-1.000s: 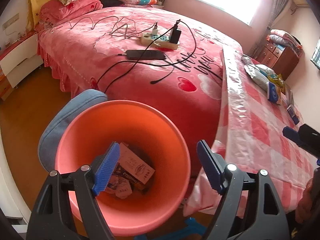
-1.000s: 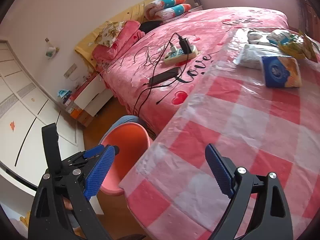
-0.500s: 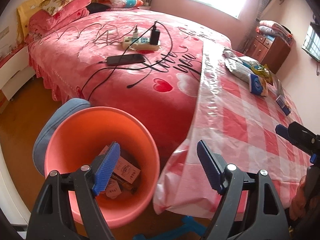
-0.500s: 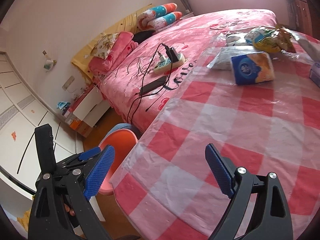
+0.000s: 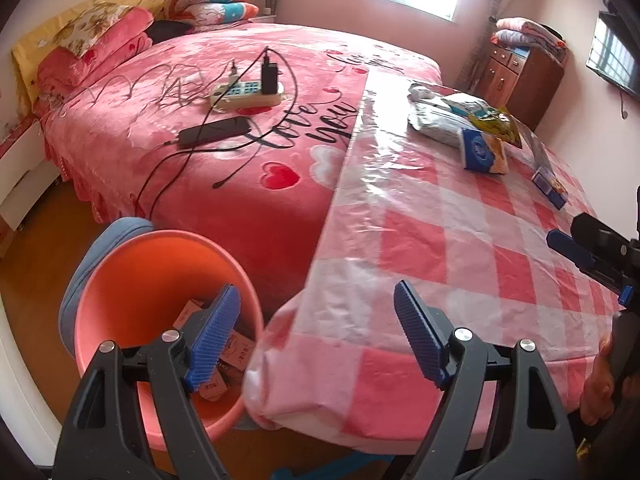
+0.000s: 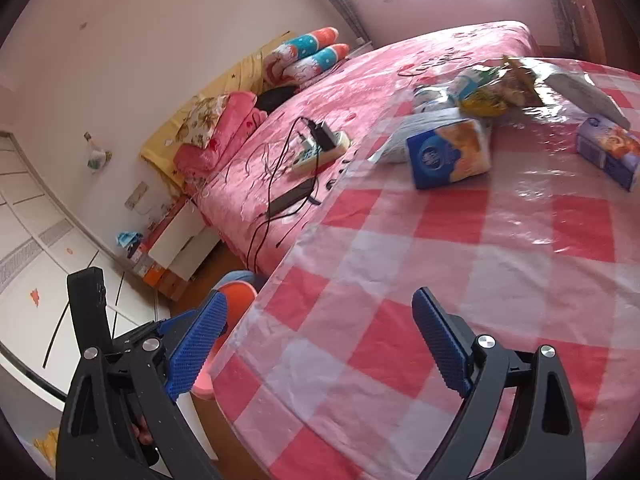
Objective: Collect trash
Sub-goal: 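Move both tools back over the table toward the remaining trash, then close the left gripper on the blue tissue pack while the right gripper grasps the silver snack bag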
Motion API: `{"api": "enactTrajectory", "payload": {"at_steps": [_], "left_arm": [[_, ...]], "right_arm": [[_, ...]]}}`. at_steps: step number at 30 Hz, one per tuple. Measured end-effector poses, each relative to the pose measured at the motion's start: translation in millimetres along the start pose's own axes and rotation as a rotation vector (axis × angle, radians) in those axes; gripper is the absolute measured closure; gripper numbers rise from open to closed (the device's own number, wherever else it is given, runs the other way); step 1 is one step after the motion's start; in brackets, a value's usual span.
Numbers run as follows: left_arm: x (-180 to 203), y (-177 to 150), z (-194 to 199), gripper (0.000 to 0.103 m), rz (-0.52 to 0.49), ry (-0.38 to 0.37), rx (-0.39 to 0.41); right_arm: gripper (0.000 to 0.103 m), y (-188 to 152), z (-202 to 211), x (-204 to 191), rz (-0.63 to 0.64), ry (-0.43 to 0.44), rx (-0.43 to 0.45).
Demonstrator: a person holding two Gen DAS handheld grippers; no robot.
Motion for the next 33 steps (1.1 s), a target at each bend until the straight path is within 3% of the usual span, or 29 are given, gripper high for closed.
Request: {"api": "enactTrajectory", "payload": {"at_steps": [12,19,24,30,33], "left_arm": [[63.6,18.5,-24.4,0.023,-0.114,-0.038,-0.022],[108.0,50.1,-42.6,0.023,-0.169,-0.105,-0.005],[137.7,72.7,-67.0,0.023,-0.149,-0.180,-0.001],[169.4,92.2,-106.8,0.023,-0.151,-0.199,-0.009],[177.8,100.9,-124.8,0.023,-0.163,-0.163,-0.004]], "right_arm": [[0.011,17.1,26.7,46.3,-0.067,-0.030,0.077],[0.011,28.3,41.5,82.3,-0.131,-0.069,0.127],[0.011,36.1,51.0,114.5,-0.183,-0.115,0.157],[0.011,43.9,58.5,148.3,-0.221,-0.184,0.178],[0.011,49.7,61.7,166.2,-0.236,-0.225,0.176]]}}
Point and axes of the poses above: each gripper's, at about its wrist camera, not at the fingertips, and z roughly against the way its jaws point, x to its right, y to its top, the point moved 4 cm from there along -z, roughly the way its jaws point, and after that the axes turned 12 degrees about -y, right-handed, at the moved point
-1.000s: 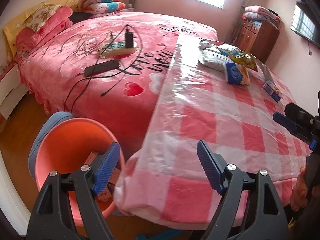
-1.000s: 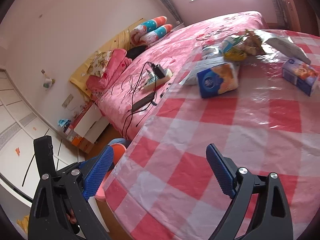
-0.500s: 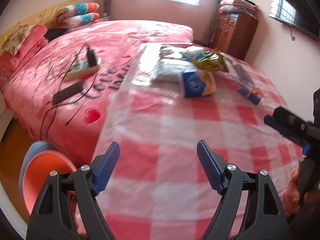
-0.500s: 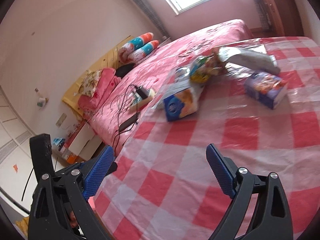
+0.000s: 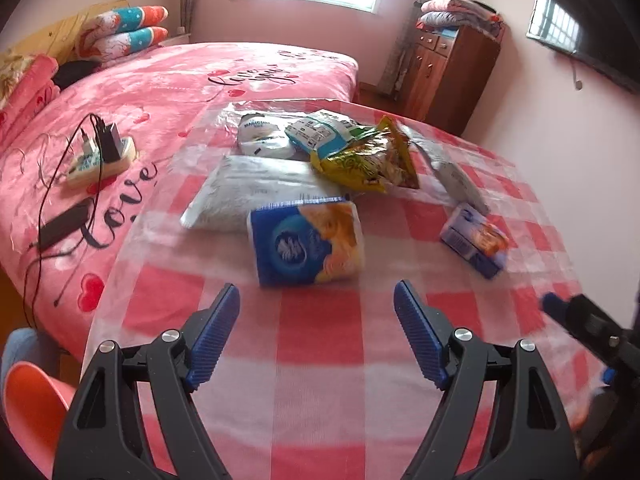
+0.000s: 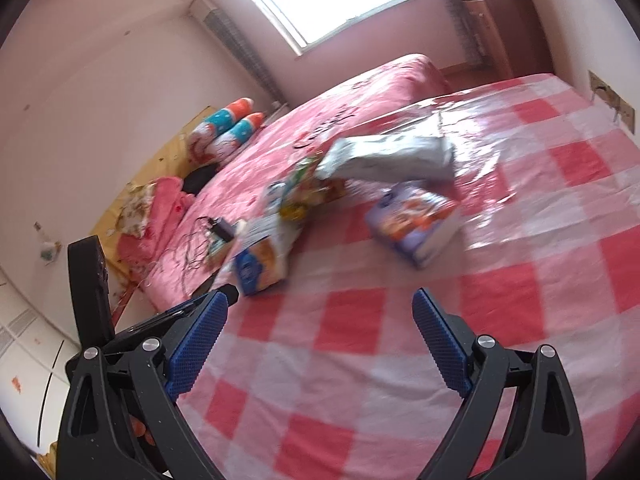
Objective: Collect trash
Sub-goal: 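Close the left gripper on the blue tissue pack while the right gripper grasps the silver snack bag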
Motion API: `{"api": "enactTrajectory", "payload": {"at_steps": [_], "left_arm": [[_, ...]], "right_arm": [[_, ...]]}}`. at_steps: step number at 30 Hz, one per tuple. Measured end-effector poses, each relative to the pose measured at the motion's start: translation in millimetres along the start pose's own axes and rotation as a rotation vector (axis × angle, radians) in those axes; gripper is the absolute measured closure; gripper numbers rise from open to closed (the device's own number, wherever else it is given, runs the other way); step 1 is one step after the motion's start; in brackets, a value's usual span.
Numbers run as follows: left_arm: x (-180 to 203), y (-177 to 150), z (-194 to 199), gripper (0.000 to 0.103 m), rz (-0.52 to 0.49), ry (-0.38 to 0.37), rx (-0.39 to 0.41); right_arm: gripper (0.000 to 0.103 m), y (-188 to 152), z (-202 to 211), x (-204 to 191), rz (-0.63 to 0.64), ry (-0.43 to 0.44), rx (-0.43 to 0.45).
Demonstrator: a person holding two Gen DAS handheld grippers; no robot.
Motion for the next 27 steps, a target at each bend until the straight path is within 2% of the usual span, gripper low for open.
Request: {"api": "enactTrajectory", "payload": {"at_steps": [2,7,12,17,20,27], "left_arm": [[-1.6,4.8,-10.7,0.023,0.012,0.024,0.000],[-4.8,9.6,-33.6,0.023,0.061,0.029,-0.014],[-6.4,13.2,-43.3,0.023,0.064,0.027,-0.014],[-10.7,16.6,-48.6,0.023,0.072,0.032,-0.014],[-13.8,19.0,-52.0,0.022,0.088,0.027,-0.014],[-15.3,18.7,-58.6,0.021,0.097,0.037,-0.016]], "right_arm": [[0.011,7.1,-1.4,11.7,-0.004,-0.036,0.002],[0.010,22.9,-13.1,30.6,0.032,-0.131,-0.038],[0.011,34.1,-28.0,37.4,0.061,-0.148,-0.097],[0.010,45.9,-42.0,32.2,0.083,-0.139,-0.117],[0.010,56.7,-51.4,24.2,0.157,-0.180,-0.098],[0.011,72.2,-93.0,12.1,0.372,-0.345,-0.087]]}}
Point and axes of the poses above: each gripper's, at about its wrist camera, not at the fingertips, and z roughly against the way its jaws point, x to its right, y to its top, the point moved 4 cm from there along -z, roughly the way its jaws point, and after that the axes turned 12 degrees about -y, right-handed, at the moved point
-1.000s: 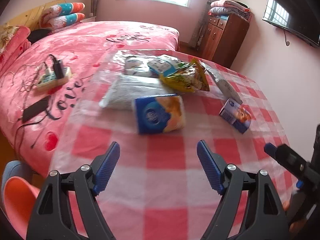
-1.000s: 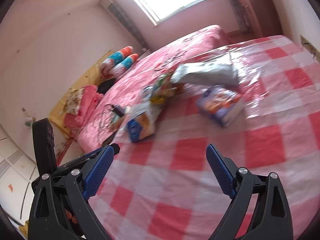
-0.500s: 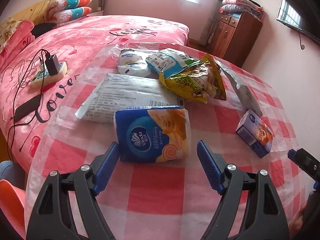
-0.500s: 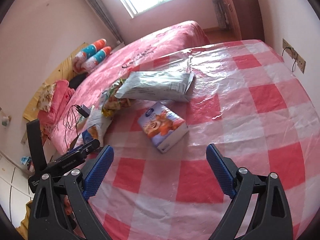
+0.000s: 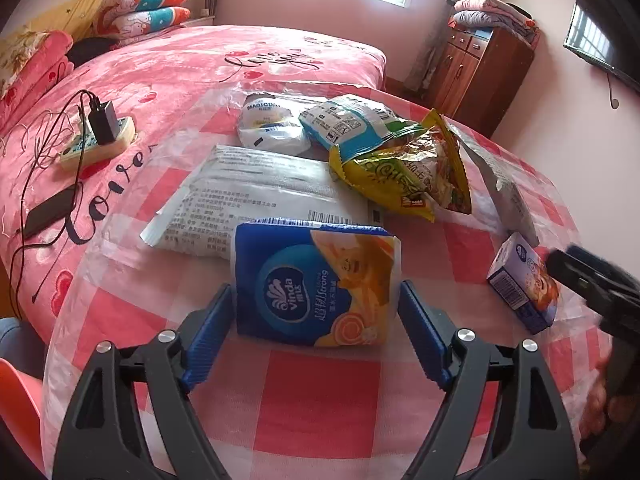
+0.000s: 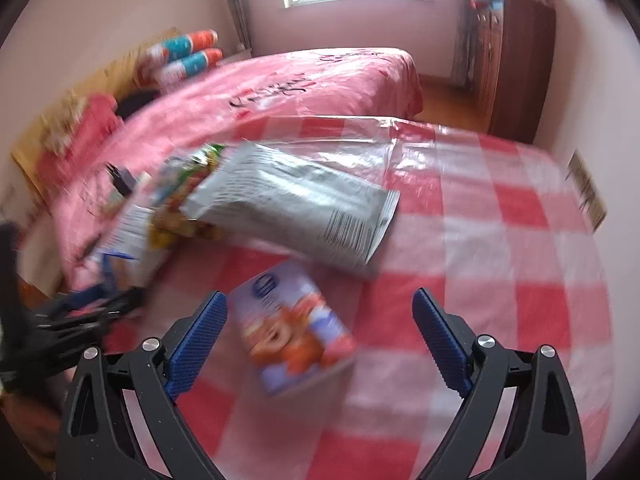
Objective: Collect trash
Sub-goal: 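Close the left gripper on the blue tissue pack while the right gripper grasps the silver snack bag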
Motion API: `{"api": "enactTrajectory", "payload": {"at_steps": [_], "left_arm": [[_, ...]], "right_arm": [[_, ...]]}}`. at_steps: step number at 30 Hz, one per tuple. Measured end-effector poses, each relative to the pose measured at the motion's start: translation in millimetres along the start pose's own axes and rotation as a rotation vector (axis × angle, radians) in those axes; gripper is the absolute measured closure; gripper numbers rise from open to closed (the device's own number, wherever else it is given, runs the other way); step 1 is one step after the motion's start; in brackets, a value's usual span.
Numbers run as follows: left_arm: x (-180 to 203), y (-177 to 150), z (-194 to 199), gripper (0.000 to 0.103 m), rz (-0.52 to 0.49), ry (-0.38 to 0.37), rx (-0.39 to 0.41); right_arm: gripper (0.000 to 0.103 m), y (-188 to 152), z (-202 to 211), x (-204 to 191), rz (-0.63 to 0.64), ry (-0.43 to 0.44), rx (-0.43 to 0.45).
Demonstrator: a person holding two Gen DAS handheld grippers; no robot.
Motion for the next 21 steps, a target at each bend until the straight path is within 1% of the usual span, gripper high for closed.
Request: {"api": "enactTrajectory", "payload": {"at_steps": [3,9,14,15,16,17,18,20,21], "left_arm": [[-0.7,0.0,-1.0,0.021,0.001,0.001,0.005],[-3.0,-0.8,1.1,0.021,0.015,-0.012,0.020],[-1.7,-1.8,0.6,0.021,0.008,0.005,0.021],[-1.4,-1.9,0.5,0.022,0.006,0.010,0.021],[-1.0,-2.3,0.5,0.023,0.004,0.014,0.021],[-0.3,-2.6,0.9,0.024,0.001,0.018,0.021],[0.0,-3.1,1.2,0.025,0.000,0.020,0.023],[0.4,-3.6,2.2,0.026,0.000,0.016,0.026],[0.6,-3.9,2.5,0.027,-0.002,0.017,0.027]], "right_arm": [[0.011,9.2,-15.6,-9.8,0.062,-0.041,0.009],[0.011,25.0,-40.3,-29.0,0.179,-0.166,0.042],[0.011,31.2,-44.6,-34.1,0.210,-0.237,0.088],[0.015,32.1,-44.6,-34.6,0.210,-0.241,0.095],[0.026,32.3,-44.3,-36.0,0.210,-0.242,0.096],[0.031,32.4,-44.9,-36.7,0.211,-0.245,0.094],[0.041,32.6,-45.5,-37.5,0.215,-0.251,0.094],[0.047,32.7,-45.4,-40.9,0.236,-0.266,0.108],[0.053,32.2,-44.5,-41.8,0.245,-0.271,0.118]]}}
Point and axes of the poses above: each gripper's, at about its wrist camera, not at the fingertips, and z roughly against the way its jaws point, x to its right, y to its top, the point moved 4 cm from there along -z, roughly the way its jaws point, and after that the axes turned 12 degrees about -y, right-handed, at the moved point
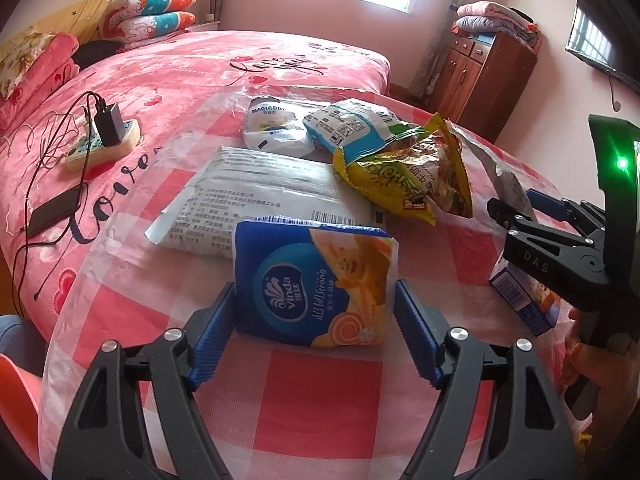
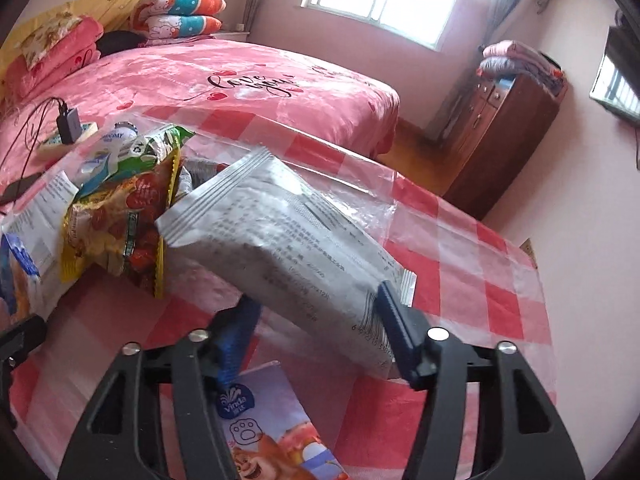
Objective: Collect trash
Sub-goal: 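Close the left gripper on the blue tissue pack while the right gripper grasps the silver snack bag, then lift the tissue pack with the left gripper while the right gripper lifts the silver bag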
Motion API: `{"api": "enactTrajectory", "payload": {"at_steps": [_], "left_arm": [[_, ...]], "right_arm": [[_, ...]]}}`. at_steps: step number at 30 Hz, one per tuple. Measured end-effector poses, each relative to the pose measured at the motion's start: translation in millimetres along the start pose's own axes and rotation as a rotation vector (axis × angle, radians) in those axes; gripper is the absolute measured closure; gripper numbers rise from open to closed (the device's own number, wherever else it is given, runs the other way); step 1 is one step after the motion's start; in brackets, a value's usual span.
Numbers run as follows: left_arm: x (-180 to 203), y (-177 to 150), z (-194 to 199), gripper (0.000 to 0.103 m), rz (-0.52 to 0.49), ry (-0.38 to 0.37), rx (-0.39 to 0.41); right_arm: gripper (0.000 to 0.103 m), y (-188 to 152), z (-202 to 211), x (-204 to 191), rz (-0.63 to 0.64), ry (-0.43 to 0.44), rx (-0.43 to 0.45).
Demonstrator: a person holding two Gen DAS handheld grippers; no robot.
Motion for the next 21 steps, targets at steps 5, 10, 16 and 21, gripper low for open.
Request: {"api": "enactTrajectory", "payload": {"at_steps": [5,10,16,21], "left_arm": [[0.3,-1.5,2.1,0.032,0.000,-0.011,0.004],[-1.2,-3.4,4.8,0.038,0.001,-0.019,0.007],[-2.5,-9.0,10.3,0.043,0.011,-0.035,0.013],[1.7,-17.0,15.9,0.045,0.003,-0.067,0.006]], "right_arm": [[0.068,-3.9,13.9,-1.1,0.016,-0.047,0.058],[0.076,-9.5,25.6,11.4,-0.036,-0.044,0.084],[0.078,-21.1,42.5,24.7,-0.123,0.024,0.088],[0.078,-34.7,59.8,36.7,-0.239,0.132,0.082]]}}
Point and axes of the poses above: each gripper's, at about its wrist camera, not at the fingertips, and z roughly against the way its jaws point, x to its right, y to its top, the point moved 4 cm from there along -z, roughly the way its jaws point, and after that the axes turned 12 degrees about -y, right-handed, at the moved point
